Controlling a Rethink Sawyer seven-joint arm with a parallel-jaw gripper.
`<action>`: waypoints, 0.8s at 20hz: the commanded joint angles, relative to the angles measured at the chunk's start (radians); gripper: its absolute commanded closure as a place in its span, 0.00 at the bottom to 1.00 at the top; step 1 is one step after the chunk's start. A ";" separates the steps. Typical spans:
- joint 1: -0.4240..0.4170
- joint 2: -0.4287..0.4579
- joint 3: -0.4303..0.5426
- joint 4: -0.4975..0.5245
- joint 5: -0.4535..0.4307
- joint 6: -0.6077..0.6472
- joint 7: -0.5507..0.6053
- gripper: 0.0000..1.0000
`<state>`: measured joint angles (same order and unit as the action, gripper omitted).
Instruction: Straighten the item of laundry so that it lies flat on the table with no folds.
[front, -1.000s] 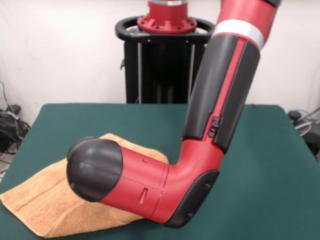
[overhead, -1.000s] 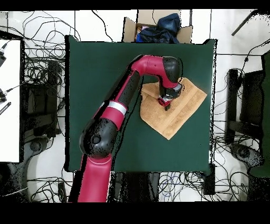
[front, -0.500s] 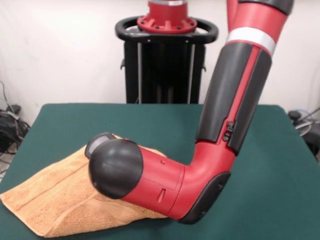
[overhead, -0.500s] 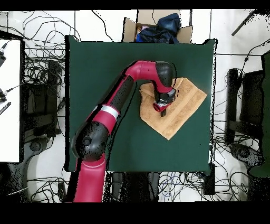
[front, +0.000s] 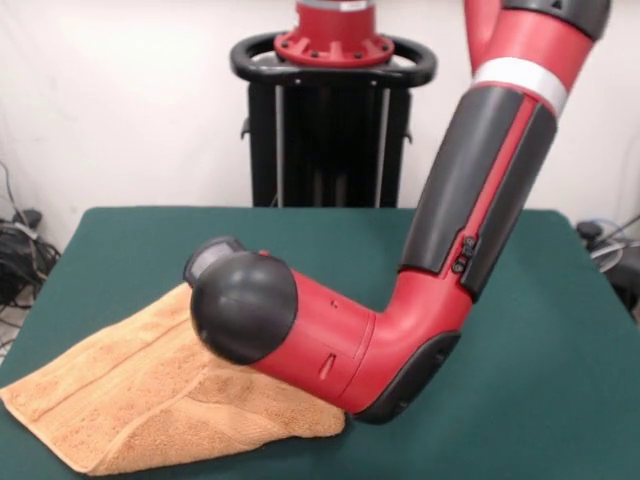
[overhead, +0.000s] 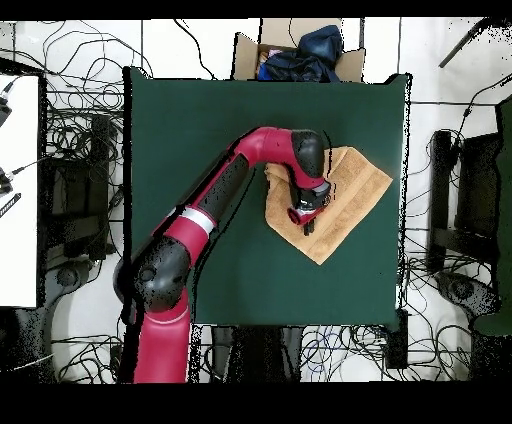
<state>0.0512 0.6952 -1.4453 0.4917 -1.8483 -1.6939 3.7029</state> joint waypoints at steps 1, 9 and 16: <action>0.023 -0.070 0.053 0.055 0.025 -0.084 0.070 1.00; 0.025 -0.139 0.041 0.039 0.035 -0.021 0.074 1.00; -0.007 -0.143 0.031 -0.012 0.038 0.063 0.109 1.00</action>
<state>0.0623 0.5564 -1.4421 0.5475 -1.8480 -1.7089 3.7029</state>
